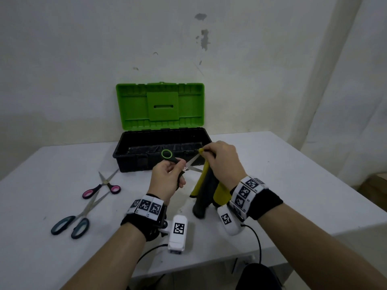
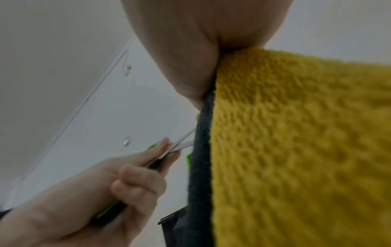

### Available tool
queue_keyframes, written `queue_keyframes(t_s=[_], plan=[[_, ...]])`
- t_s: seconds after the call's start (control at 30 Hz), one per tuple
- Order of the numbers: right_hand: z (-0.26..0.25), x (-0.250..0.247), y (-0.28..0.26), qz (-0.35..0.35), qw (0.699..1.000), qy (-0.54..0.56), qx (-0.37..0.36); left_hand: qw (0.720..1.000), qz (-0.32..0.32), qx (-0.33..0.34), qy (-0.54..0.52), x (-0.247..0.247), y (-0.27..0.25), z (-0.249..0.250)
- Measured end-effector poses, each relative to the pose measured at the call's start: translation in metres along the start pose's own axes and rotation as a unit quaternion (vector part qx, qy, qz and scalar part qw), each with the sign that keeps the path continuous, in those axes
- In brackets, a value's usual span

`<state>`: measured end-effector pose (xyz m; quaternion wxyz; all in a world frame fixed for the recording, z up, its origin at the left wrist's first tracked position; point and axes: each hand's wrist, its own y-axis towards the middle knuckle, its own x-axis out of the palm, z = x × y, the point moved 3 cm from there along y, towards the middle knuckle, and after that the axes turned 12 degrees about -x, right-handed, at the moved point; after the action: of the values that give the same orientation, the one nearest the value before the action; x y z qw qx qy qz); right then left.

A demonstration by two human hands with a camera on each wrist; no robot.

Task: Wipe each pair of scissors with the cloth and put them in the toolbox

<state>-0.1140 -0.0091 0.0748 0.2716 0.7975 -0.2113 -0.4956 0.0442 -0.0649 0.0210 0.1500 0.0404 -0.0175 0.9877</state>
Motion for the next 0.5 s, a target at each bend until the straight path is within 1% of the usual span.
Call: queue_keyframes(t_s=[0.07, 0.13, 0.17, 0.23, 0.27, 0.33, 0.47, 0.5], plan=[[0.007, -0.008, 0.002, 0.012, 1.000, -0.006, 0.023, 1.000, 0.004, -0.009, 0.004, -0.003, 0.001, -0.002], [-0.001, -0.011, 0.001, 0.014, 1.000, -0.001, 0.007, 1.000, 0.013, -0.015, 0.005, -0.005, 0.003, -0.004], [-0.008, -0.008, 0.000, 0.001, 1.000, 0.005, -0.011, 1.000, 0.016, -0.015, 0.005, -0.004, 0.003, -0.005], [-0.022, 0.005, -0.006, -0.052, 0.997, 0.013, -0.048, 1.000, 0.013, -0.008, 0.004, 0.000, 0.002, -0.004], [-0.026, 0.013, -0.009, -0.078, 0.995, 0.014, -0.058, 1.000, 0.009, -0.004, 0.001, 0.002, 0.001, -0.004], [-0.026, 0.022, -0.013, -0.096, 0.994, 0.013, -0.059, 1.000, 0.005, -0.001, -0.007, 0.004, 0.000, -0.004], [-0.016, 0.011, -0.006, -0.064, 0.998, -0.017, -0.019, 1.000, 0.018, -0.011, -0.011, -0.002, 0.000, -0.008], [-0.015, 0.007, -0.005, -0.053, 0.998, -0.020, -0.018, 1.000, 0.023, -0.017, -0.013, -0.002, -0.001, -0.008]])
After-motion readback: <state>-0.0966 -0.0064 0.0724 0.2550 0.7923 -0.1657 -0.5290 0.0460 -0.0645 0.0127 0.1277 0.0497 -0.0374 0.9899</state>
